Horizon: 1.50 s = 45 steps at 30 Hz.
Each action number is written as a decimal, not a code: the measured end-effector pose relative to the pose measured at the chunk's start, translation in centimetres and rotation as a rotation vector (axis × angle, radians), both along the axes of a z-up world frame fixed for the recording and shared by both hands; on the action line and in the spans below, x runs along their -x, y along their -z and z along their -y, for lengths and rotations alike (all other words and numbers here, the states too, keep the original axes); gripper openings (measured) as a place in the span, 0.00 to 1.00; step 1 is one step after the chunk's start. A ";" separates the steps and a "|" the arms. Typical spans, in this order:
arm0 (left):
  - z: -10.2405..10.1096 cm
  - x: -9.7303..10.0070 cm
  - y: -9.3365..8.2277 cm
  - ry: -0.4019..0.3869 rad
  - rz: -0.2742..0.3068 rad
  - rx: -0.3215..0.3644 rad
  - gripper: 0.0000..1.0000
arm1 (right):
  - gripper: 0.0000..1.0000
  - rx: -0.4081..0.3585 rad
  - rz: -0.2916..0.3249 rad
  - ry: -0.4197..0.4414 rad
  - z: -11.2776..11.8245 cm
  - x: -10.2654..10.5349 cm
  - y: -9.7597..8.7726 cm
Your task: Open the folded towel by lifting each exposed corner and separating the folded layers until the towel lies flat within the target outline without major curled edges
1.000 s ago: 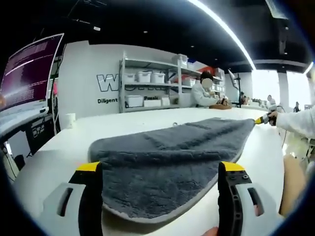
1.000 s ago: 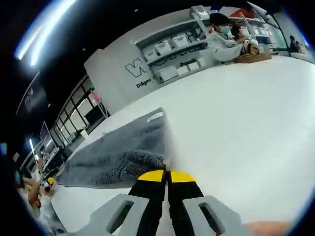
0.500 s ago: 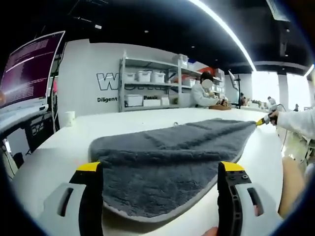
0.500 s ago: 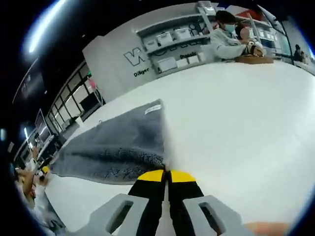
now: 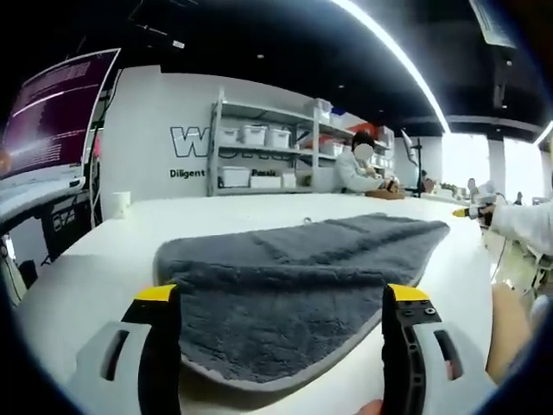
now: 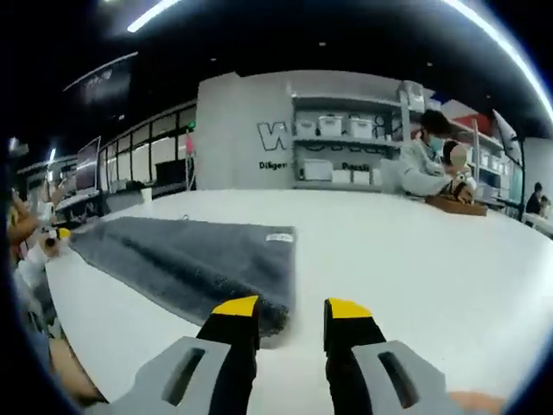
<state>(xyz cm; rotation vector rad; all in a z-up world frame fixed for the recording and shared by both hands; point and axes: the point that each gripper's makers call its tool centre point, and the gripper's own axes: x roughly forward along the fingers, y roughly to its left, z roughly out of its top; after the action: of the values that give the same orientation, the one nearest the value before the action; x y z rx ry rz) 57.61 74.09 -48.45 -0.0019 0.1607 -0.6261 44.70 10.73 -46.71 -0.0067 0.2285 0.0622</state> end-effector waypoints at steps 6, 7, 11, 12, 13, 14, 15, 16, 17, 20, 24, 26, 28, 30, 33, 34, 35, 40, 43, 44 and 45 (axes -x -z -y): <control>0.0 0.0 0.0 -0.002 0.001 -0.003 0.97 | 0.46 0.034 0.014 -0.078 -2.7 -0.5 -1.4; 0.0 0.0 0.0 -0.002 0.002 -0.004 0.97 | 0.47 0.039 0.011 -0.098 -3.4 -0.6 -1.5; 0.0 -0.1 0.0 -0.003 0.002 -0.003 0.99 | 0.51 0.048 -0.005 -0.165 -5.6 -1.1 -1.9; -0.1 -0.1 0.0 -0.004 0.001 -0.003 0.99 | 0.51 0.046 -0.010 -0.182 -6.3 -1.2 -2.0; -0.1 -0.1 0.0 -0.004 0.000 -0.004 0.99 | 0.53 0.028 -0.012 -0.198 -6.9 -1.3 -2.1; -0.1 -0.1 0.1 -0.004 -0.002 -0.004 0.99 | 0.60 0.012 -0.015 -0.211 -7.4 -1.5 -2.3; -0.1 -0.1 0.1 -0.005 -0.004 -0.004 0.99 | 0.66 -0.002 -0.020 -0.243 -8.3 -1.6 -2.5; -0.1 -0.1 0.1 -0.005 -0.005 -0.003 0.99 | 0.71 -0.005 -0.022 -0.259 -8.7 -1.7 -2.5; -0.1 0.0 0.1 -0.006 -0.004 -0.003 0.99 | 0.74 -0.012 -0.028 -0.275 -9.2 -1.8 -2.6; -0.1 0.0 0.1 -0.006 -0.004 -0.002 0.99 | 0.74 -0.013 -0.023 -0.301 -10.3 -2.0 -3.2; -0.1 0.0 0.1 -0.003 -0.004 -0.001 0.99 | 0.77 -0.017 -0.015 -0.319 -11.2 -2.3 -3.6; -0.1 0.0 0.1 -0.001 -0.004 0.000 0.99 | 0.80 -0.018 -0.017 -0.329 -11.7 -2.6 -3.6; 0.0 0.0 0.0 0.003 -0.004 0.005 0.99 | 0.79 -0.022 -0.030 -0.324 -11.9 -2.8 -3.3; 0.0 0.0 0.0 0.005 -0.005 0.006 0.99 | 0.80 -0.009 -0.031 -0.318 -12.0 -3.1 -3.2; 0.0 0.0 0.1 0.005 -0.010 0.003 0.99 | 0.83 -0.021 -0.036 -0.318 -12.0 -3.6 -3.2; 0.0 0.0 0.1 0.005 -0.009 0.004 0.99 | 0.84 -0.029 -0.041 -0.320 -12.2 -4.0 -3.1; 0.0 0.0 0.1 0.005 -0.009 0.004 0.99 | 0.85 -0.029 -0.044 -0.320 -12.3 -4.2 -3.0; 0.1 0.0 0.1 0.007 -0.011 0.006 0.99 | 0.92 -0.003 -0.094 -0.328 -12.9 -5.6 -2.1; 0.0 -0.1 0.1 0.007 -0.014 0.009 0.99 | 0.96 -0.006 -0.114 -0.337 -13.4 -6.8 -1.8; 0.0 -0.1 0.1 0.007 -0.014 0.008 0.99 | 0.97 -0.010 -0.114 -0.338 -13.4 -7.0 -1.7; 0.1 0.0 0.1 0.008 -0.013 0.009 0.99 | 0.98 -0.016 -0.113 -0.339 -13.6 -7.4 -1.7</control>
<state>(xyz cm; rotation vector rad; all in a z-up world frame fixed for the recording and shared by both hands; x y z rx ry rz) 57.65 74.03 -48.58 -0.0143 0.1710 -0.6348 52.10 24.29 -44.97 -0.0261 0.3378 0.4031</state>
